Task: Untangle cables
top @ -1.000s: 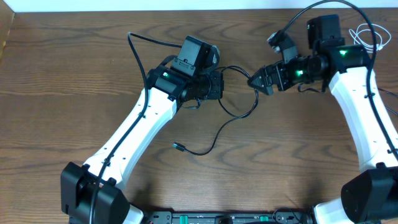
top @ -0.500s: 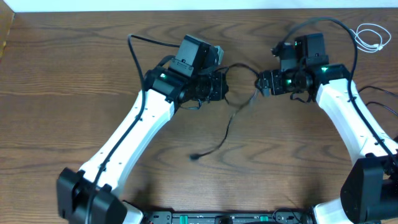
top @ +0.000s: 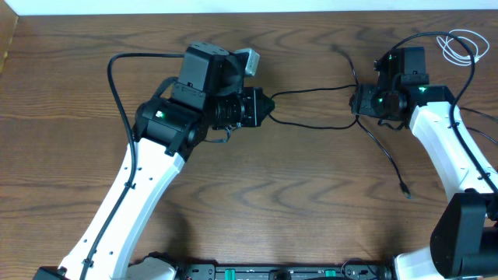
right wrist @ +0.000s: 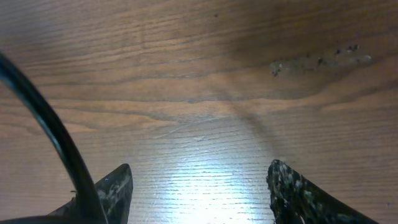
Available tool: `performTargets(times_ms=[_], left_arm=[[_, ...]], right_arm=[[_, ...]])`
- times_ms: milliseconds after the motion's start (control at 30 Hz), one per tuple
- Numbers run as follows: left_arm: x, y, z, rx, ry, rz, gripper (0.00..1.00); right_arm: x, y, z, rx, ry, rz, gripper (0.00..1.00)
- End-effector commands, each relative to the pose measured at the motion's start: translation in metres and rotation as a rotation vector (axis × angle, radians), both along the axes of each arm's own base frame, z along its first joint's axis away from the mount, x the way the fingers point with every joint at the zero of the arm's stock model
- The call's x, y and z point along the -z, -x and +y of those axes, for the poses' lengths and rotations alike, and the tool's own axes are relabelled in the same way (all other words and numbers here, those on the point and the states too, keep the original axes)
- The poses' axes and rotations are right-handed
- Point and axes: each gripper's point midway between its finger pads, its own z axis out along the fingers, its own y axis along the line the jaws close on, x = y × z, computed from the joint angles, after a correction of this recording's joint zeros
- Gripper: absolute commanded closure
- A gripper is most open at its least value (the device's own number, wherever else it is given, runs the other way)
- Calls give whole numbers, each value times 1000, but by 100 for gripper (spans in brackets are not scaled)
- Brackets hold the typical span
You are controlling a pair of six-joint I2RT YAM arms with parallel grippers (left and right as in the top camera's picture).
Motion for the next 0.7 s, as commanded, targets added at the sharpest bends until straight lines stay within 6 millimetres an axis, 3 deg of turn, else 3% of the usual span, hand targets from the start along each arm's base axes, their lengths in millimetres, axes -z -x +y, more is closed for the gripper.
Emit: performTargets(times_ms=[0,100,267,367,567,667], left_arm=[[-12,2,11,-21,24,-13,92],[-14,-2,18,-28,17,-38,93],[-32,-11,55,-125,34,-80,93],[-43,-11,71,-166,39,-115,92],[-45,-10,74,-169,36,-127,93],[-41,-11,72,-161,36,-112,92]], right_arm=[[2,2,-21,18,62,-5,35],[3,3,-32,47,91,3,32],[6,8,-70,142,125,29,26],[7,10,-78,161,86,33,22],[-2,5,-42,-109,-42,-35,1],[-11,4,-19,-250,-128,-89,1]])
